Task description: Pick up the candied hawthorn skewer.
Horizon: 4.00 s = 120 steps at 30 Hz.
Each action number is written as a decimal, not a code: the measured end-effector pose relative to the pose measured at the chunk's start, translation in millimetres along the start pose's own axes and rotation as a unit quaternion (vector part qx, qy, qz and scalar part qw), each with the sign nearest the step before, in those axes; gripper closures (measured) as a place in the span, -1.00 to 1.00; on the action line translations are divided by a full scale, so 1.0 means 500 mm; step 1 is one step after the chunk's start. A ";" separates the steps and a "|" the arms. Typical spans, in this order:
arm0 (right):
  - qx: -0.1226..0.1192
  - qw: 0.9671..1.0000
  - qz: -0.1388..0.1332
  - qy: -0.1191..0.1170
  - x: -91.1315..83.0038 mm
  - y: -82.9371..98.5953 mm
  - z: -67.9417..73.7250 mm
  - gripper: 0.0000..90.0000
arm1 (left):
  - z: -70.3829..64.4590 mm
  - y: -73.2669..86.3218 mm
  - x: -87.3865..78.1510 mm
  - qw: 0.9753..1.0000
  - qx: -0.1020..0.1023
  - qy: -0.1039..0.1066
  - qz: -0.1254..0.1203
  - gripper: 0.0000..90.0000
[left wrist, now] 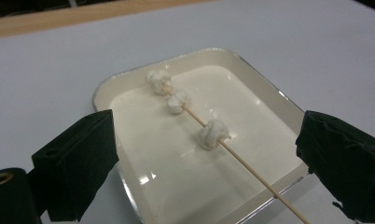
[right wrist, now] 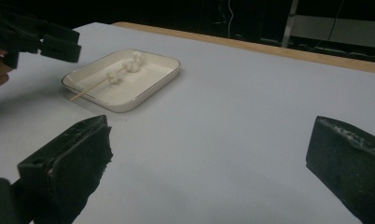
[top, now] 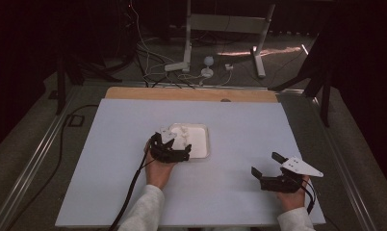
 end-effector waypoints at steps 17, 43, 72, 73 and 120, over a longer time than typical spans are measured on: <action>0.002 1.000 0.000 0.001 -0.001 0.001 -0.002 -1.00 | -0.022 0.027 0.045 0.993 0.044 -0.009 0.108 0.16; 0.010 1.000 -0.007 -0.014 0.007 -0.019 0.013 -1.00 | 0.033 0.014 -0.066 0.997 -0.013 0.042 0.069 1.00; -0.037 0.994 0.022 -0.105 0.234 -0.222 0.132 -0.85 | 0.034 0.024 -0.166 0.997 0.006 0.079 0.025 1.00; -0.037 0.993 0.028 -0.110 0.244 -0.223 0.138 -0.80 | 0.033 0.023 -0.167 0.997 0.007 0.079 0.024 1.00; -0.024 0.988 0.100 -0.116 0.378 -0.220 0.197 0.65 | 0.021 0.011 -0.165 0.998 0.026 0.057 0.019 1.00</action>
Point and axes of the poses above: each handheld gripper's, and its own axes: x roughly forward along the jaws, y roughly out of its underside, z roughly to its left, the point moved 1 cm from there along x, roughly forward along the jaws, and after that the axes turned 1 degree about -z, right-handed, at the moved point
